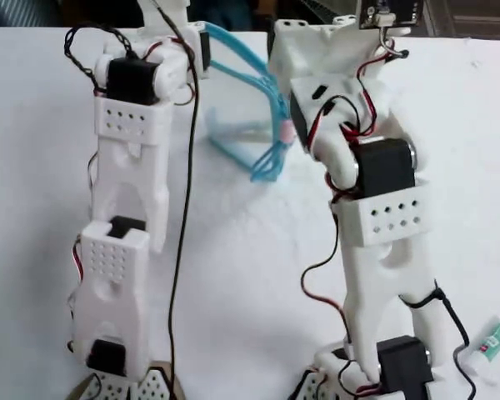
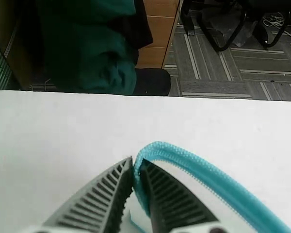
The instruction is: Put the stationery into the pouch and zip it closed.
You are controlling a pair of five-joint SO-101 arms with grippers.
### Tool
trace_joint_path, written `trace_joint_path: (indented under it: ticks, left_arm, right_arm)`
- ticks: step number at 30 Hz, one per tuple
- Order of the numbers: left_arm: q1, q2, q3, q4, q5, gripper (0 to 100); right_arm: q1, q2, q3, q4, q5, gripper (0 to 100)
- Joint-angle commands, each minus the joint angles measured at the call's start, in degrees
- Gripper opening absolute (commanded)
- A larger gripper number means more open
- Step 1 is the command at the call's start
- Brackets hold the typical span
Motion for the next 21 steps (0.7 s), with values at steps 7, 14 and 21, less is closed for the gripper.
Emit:
trace_joint_path:
  ticks: [7,14,21]
  left_arm:
    - [0.3,2.2,0.3,0.1,0.7,2]
    - [0.3,2.1,0.1,0.2,0.7,2]
    - [0.4,2.1,0.1,0.3,0.7,2]
  right_arm:
    - [15.0,0.5,-4.4,31.2,18.2,11.8]
    - [28.1,13.2,-4.4,51.2,14.2,29.7]
    - [36.4,29.1,-4.6,53.1,13.9,29.7]
